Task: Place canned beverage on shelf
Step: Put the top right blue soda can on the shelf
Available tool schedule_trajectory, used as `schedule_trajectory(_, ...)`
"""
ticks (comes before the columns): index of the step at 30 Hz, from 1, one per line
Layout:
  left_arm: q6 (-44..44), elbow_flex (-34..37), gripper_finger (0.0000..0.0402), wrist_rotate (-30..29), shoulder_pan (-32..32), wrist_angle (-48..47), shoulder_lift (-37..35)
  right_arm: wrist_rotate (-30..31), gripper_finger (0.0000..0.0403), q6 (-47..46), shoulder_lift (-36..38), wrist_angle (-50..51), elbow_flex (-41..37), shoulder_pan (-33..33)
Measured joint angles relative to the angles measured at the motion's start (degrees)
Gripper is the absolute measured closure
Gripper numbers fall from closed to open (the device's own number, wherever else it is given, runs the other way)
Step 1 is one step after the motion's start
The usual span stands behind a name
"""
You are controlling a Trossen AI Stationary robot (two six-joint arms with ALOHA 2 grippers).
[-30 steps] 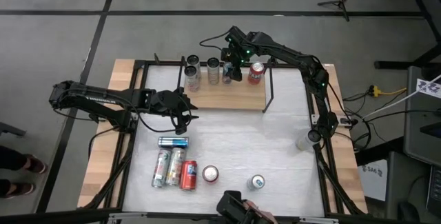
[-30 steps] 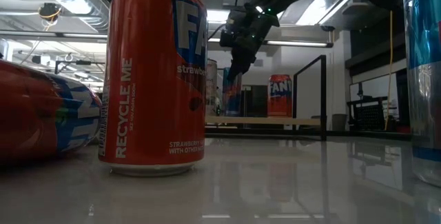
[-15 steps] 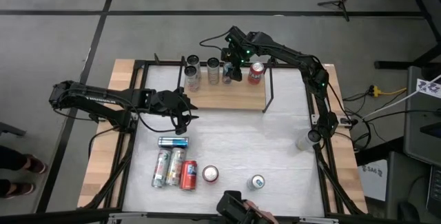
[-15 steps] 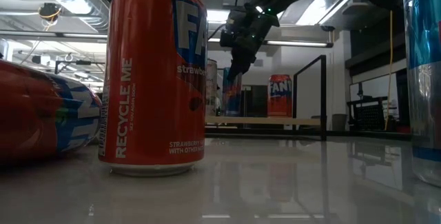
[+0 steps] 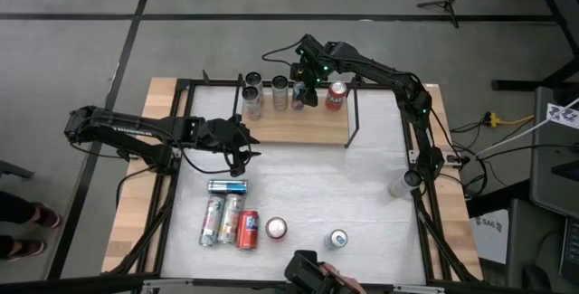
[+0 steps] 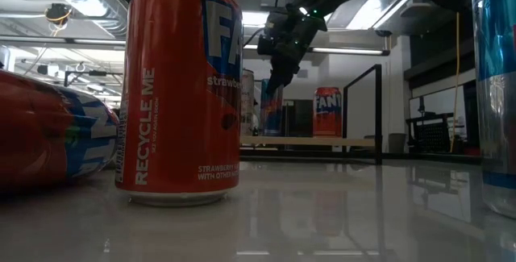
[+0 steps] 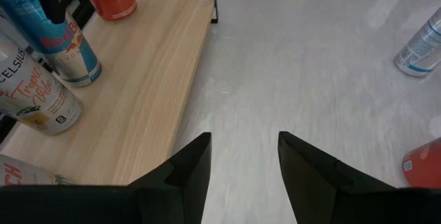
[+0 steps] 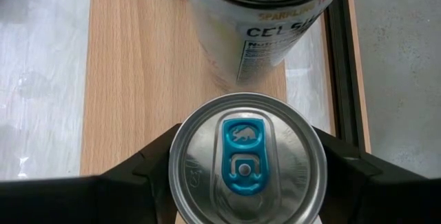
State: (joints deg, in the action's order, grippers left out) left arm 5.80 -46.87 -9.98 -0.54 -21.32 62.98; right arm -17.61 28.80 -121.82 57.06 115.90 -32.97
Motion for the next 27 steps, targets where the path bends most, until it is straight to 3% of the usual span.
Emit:
schedule_trajectory(13,0.0,0.0,0.0243,0.0,0.0,0.02,0.0,0.0,0.0162,0.0,0.0,0.02,0.0,0.0)
schedule_trajectory(27,0.0,0.0,0.0243,0.0,0.0,0.0,0.0,0.07,0.0059,0.17,0.0,-0.26,0.0,-0.04)
